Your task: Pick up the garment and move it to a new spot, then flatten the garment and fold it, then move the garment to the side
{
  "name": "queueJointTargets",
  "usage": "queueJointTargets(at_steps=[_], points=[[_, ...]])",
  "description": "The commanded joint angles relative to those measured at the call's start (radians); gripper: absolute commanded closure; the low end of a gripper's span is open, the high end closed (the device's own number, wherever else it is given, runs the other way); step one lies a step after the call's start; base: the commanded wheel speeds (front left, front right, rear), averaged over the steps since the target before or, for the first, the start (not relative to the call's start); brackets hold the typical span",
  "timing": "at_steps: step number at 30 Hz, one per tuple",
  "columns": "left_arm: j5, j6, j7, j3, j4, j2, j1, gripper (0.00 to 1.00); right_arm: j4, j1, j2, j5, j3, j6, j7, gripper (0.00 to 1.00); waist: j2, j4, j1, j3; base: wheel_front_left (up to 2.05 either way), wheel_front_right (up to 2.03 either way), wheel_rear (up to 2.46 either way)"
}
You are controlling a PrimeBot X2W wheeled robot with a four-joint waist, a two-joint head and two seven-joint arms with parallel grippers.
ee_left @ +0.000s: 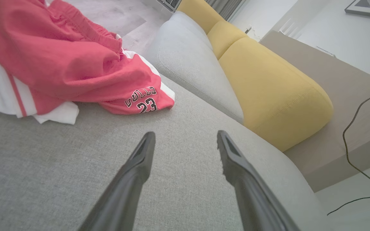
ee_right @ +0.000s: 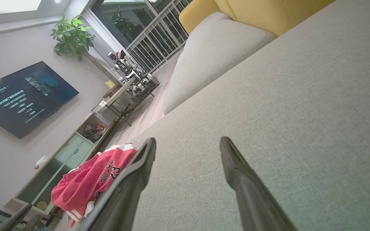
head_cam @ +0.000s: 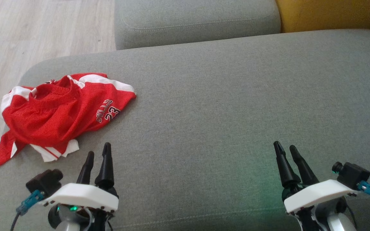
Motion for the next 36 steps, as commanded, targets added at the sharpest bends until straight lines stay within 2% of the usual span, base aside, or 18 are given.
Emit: queueJointTargets(at_steps=[1, 10, 23, 36], points=[[0.032, 0.006, -0.012, 0.008, -0.046, 0.015, -0.045, 0.00, -0.044, -0.049, -0.010, -0.028, 0.017, 0.000, -0.016, 0.00, 0.0000, 0.000, 0.0000, 0.001, 0.00, 0.00, 0.00], [0.150, 0.039, -0.038, -0.030, -0.096, 0.024, -0.053, 0.00, -0.064, -0.053, -0.011, -0.125, 0.040, 0.000, -0.043, 0.00, 0.0000, 0.003, 0.0000, 0.008, 0.00, 0.00, 0.00], [0.297, 0.054, -0.076, -0.082, -0.138, 0.033, -0.050, 0.00, -0.095, -0.060, -0.013, -0.275, 0.075, 0.000, -0.081, 0.00, 0.0000, 0.008, 0.0000, 0.010, 0.00, 0.00, 0.00], [0.458, 0.089, -0.114, -0.101, -0.162, 0.025, -0.046, 0.00, -0.113, -0.059, -0.014, -0.422, 0.092, 0.000, -0.120, 0.00, 0.0000, 0.006, 0.0000, 0.009, 0.00, 0.00, 0.00]])
